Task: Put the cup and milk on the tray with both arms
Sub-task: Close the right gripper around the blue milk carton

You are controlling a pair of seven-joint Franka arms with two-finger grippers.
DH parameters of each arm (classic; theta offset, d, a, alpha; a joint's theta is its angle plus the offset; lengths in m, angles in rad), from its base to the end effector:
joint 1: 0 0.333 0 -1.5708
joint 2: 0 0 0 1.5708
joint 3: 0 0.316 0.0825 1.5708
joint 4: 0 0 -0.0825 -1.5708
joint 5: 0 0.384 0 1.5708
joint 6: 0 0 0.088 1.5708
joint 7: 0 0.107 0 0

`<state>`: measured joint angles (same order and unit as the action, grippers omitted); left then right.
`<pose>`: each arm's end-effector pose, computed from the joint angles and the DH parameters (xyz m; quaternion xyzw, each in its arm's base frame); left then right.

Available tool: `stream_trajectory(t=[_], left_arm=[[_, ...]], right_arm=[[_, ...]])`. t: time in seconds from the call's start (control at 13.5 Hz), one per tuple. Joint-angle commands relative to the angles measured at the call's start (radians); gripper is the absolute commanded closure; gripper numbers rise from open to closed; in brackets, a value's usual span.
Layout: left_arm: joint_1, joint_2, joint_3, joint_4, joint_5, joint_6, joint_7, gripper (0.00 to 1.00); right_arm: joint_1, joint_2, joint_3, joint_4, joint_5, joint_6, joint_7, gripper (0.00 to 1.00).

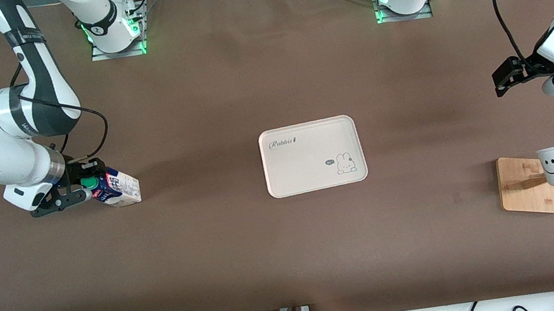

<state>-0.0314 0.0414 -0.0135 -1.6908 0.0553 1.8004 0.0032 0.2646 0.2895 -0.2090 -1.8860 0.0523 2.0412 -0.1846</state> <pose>0.5825 -0.0214 0.5644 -0.9986 0.0294 -0.0346 0.0261 0.6034 0.0425 0.3475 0.9920 0.1086 -0.0640 0.0032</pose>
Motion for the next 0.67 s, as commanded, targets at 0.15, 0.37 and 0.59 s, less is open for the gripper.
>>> stream_trajectory(t=[0.15,0.37,0.59], left_arm=[[0.002,0.015,0.001,0.037,-0.021,-0.024,0.003,0.0],[0.002,0.015,0.001,0.037,-0.021,-0.024,0.003,0.0],[0.002,0.015,0.001,0.037,-0.021,-0.024,0.003,0.0]], right_arm=[[-0.001,-0.026,0.002,-0.027,0.015,0.019,0.001,0.51],[0.001,-0.024,0.002,0.002,0.018,0.008,0.001,0.51],[0.013,-0.024,0.003,0.037,0.018,-0.009,0.008,0.51]])
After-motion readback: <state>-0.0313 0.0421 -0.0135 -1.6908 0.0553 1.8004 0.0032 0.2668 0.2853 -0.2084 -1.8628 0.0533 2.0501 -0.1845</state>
